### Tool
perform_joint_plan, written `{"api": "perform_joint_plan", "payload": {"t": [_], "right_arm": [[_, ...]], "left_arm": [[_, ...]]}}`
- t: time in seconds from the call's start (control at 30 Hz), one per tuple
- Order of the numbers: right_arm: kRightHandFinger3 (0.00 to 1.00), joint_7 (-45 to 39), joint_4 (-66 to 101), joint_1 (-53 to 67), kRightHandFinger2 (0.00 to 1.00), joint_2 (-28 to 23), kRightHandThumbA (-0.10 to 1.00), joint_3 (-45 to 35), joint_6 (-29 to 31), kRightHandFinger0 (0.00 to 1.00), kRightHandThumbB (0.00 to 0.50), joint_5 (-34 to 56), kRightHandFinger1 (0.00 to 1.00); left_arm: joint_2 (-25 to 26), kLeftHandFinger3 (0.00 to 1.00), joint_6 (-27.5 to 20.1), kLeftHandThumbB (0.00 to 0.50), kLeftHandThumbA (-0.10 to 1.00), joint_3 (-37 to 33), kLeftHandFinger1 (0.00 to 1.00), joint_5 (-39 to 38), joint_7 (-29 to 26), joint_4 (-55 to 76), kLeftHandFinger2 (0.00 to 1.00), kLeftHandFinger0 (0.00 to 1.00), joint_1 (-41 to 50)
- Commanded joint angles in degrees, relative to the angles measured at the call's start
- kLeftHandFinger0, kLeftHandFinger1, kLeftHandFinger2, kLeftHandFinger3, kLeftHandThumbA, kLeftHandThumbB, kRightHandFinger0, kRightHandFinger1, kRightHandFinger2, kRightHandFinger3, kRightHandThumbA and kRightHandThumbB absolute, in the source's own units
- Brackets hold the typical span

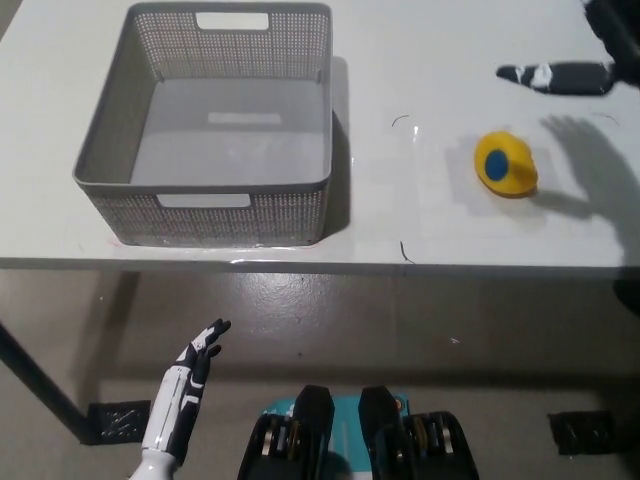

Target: Use the right hand to pick up a yellow duck toy and place it into a container on the left hand side

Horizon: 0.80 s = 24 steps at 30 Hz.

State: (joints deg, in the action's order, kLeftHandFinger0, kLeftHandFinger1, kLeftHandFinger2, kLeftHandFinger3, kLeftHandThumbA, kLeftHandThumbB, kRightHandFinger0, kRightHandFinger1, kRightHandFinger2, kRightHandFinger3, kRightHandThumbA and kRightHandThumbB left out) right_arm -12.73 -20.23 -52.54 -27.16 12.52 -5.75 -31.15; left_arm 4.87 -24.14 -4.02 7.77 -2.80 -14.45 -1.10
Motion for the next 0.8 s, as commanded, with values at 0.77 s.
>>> {"api": "perform_joint_plan", "payload": {"t": [0.77], "right_arm": [[1.0, -9.8, -44.2, -23.8, 1.0, -0.4, 1.0, 10.4, 0.5, 1.0, 0.467, -0.3, 1.0]], "left_arm": [[1.2, 1.0, -2.8, 0.5, 1.0, -0.9, 1.0, 0.3, -1.1, 0.8, 1.0, 1.0, -1.1]]}}
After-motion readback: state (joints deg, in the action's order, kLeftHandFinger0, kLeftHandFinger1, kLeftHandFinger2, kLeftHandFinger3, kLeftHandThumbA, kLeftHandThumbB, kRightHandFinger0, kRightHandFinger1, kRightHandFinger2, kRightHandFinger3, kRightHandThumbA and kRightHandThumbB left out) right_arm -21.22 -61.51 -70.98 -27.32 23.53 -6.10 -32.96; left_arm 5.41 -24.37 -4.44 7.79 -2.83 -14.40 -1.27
